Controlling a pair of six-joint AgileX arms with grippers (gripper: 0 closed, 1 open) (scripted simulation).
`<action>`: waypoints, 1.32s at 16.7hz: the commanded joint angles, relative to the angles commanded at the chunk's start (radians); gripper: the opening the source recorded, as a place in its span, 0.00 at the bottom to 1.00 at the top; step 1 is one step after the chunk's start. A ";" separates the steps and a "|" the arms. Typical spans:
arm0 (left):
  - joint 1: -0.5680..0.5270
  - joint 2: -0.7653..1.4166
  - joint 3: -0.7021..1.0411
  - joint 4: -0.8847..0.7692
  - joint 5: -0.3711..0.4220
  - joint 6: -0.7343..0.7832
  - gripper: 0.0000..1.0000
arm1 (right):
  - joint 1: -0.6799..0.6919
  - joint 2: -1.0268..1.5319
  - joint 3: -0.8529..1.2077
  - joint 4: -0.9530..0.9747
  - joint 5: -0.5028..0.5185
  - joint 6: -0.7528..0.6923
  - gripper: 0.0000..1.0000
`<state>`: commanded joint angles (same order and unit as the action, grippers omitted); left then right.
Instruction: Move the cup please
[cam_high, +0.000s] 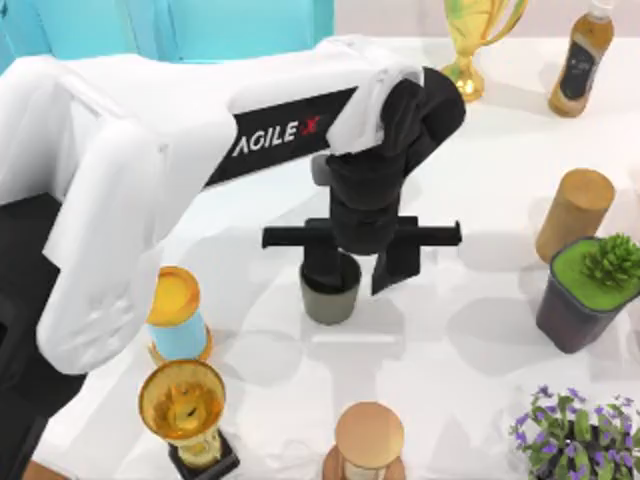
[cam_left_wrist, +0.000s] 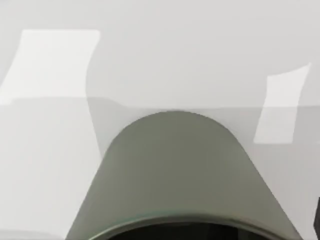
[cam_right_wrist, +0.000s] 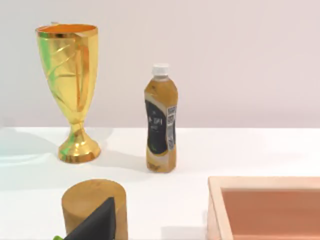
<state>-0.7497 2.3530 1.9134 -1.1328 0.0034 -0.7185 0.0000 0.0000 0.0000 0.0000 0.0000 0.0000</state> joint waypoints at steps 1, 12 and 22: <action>0.000 0.000 0.000 0.000 0.000 0.000 0.10 | 0.000 0.000 0.000 0.000 0.000 0.000 1.00; 0.003 -0.002 -0.001 0.000 0.000 0.003 0.00 | 0.000 0.000 0.000 0.000 0.000 0.000 1.00; 0.495 -0.338 -0.324 0.000 0.029 0.489 0.00 | 0.000 0.000 0.000 0.000 0.000 0.000 1.00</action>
<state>-0.2547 2.0150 1.5894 -1.1327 0.0324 -0.2291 0.0000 0.0000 0.0000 0.0000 0.0000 0.0000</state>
